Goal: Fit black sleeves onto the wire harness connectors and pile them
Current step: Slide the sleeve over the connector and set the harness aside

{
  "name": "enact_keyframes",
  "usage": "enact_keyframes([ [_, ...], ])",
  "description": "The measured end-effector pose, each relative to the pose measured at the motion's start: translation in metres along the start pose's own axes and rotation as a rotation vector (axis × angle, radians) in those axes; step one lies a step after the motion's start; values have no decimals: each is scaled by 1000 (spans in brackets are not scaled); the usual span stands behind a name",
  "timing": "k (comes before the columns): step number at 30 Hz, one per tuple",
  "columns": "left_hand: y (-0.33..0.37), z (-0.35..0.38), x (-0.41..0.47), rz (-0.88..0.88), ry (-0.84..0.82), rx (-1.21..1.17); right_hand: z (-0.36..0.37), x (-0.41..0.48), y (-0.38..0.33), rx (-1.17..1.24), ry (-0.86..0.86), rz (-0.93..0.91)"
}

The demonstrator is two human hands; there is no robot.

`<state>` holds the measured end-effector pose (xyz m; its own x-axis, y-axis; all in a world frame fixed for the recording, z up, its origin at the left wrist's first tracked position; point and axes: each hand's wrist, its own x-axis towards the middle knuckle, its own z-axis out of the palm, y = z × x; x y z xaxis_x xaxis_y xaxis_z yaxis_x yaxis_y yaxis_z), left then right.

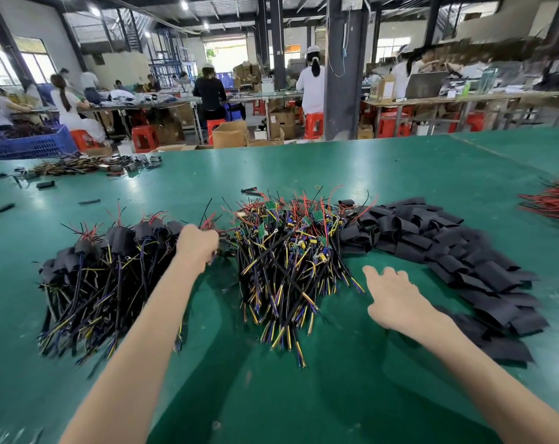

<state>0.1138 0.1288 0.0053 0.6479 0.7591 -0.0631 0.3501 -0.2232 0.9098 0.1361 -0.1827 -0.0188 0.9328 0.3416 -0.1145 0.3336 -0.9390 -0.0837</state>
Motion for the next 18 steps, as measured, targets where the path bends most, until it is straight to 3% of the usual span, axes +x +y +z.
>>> enact_keyframes([
  [2,6,-14,5,-112,-58,-336,0,1,1,-23,19,-14],
  [8,25,-49,-13,-264,-443,-757,-4,-1,2,-84,49,-4],
  [15,44,-31,-45,45,-490,-630,-3,0,1,-25,122,14],
  [18,42,-12,-59,193,-478,-410,-4,1,0,30,149,41],
])
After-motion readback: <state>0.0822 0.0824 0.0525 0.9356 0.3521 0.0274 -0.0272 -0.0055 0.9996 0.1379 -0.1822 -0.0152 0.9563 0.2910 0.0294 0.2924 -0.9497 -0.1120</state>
